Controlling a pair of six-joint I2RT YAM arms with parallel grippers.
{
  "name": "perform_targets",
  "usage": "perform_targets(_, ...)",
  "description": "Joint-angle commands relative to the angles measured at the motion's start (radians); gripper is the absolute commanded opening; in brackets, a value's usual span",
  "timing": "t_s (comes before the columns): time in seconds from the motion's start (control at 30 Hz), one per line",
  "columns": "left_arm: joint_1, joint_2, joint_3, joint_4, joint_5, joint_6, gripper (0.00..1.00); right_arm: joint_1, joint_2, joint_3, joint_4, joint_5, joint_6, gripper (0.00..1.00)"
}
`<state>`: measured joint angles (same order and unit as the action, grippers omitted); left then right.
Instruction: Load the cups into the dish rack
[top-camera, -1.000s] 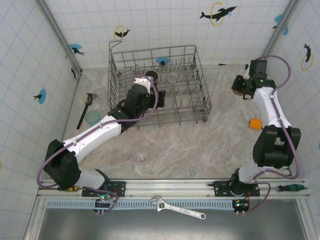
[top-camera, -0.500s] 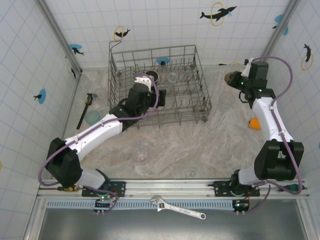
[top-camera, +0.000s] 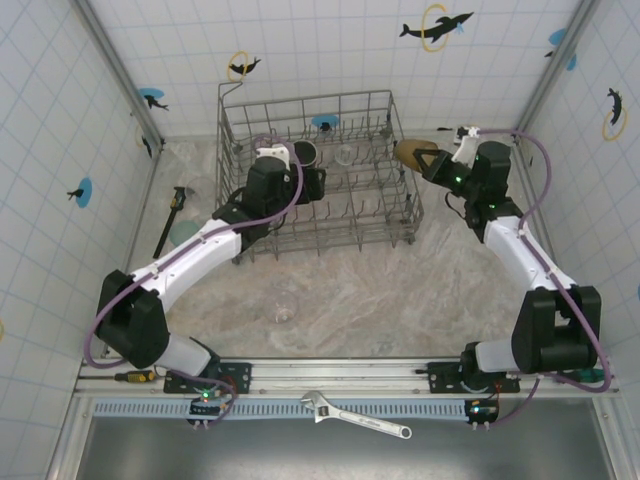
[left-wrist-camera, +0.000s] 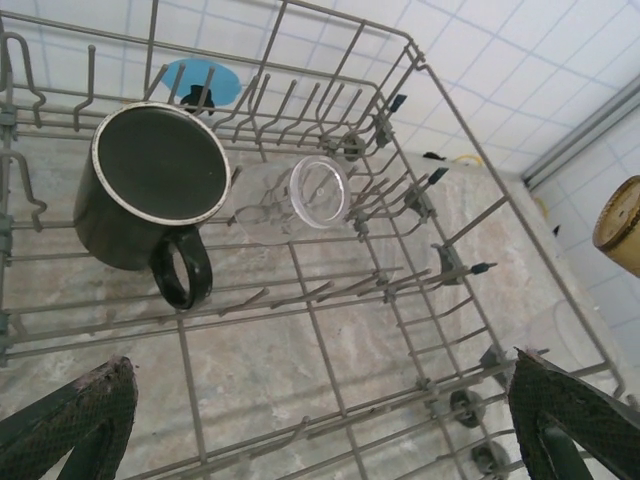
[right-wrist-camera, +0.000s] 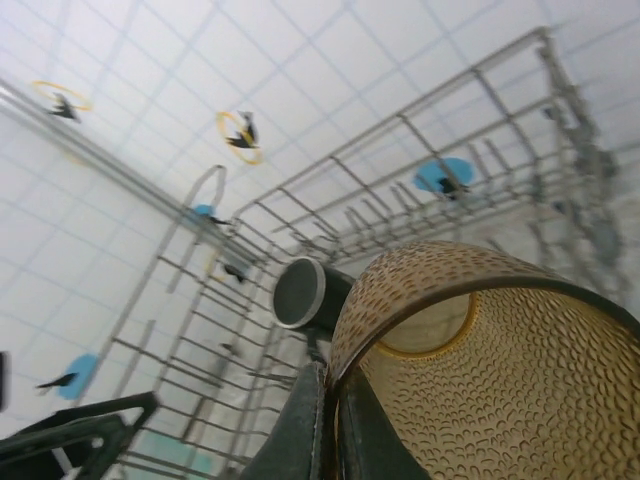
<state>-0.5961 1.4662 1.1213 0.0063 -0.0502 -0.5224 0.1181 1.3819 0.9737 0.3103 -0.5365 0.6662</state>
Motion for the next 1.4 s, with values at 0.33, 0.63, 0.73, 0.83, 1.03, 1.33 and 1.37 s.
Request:
perform_targets(0.33,0.077,0.071,0.074,0.191,0.278,-0.240,0.97,0.059,0.047,-0.127,0.473,-0.141,0.197,0.00)
perform_targets(0.63,0.079,0.164,0.116,0.357,0.414,-0.426,0.97,0.084,0.110,-0.138,0.668,-0.198,0.292,0.00)
perform_targets(0.73,0.079,0.194,0.123,0.415,0.457,-0.499,0.97,0.097,0.128,-0.132,0.703,-0.210,0.292,0.00)
perform_targets(0.83,0.080,0.213,0.124,0.453,0.470,-0.563,0.97,0.108,0.141,-0.138,0.758,-0.218,0.312,0.00)
perform_targets(1.03,0.079,0.257,0.147,0.502,0.517,-0.649,0.97,0.124,0.188,-0.100,0.803,-0.251,0.331,0.00)
perform_targets(1.33,0.075,0.286,0.137,0.581,0.530,-0.752,0.97,0.136,0.251,-0.076,0.960,-0.263,0.431,0.00)
perform_targets(1.37,0.074,0.292,0.134,0.593,0.536,-0.764,0.97,0.138,0.257,-0.072,0.972,-0.267,0.438,0.00)
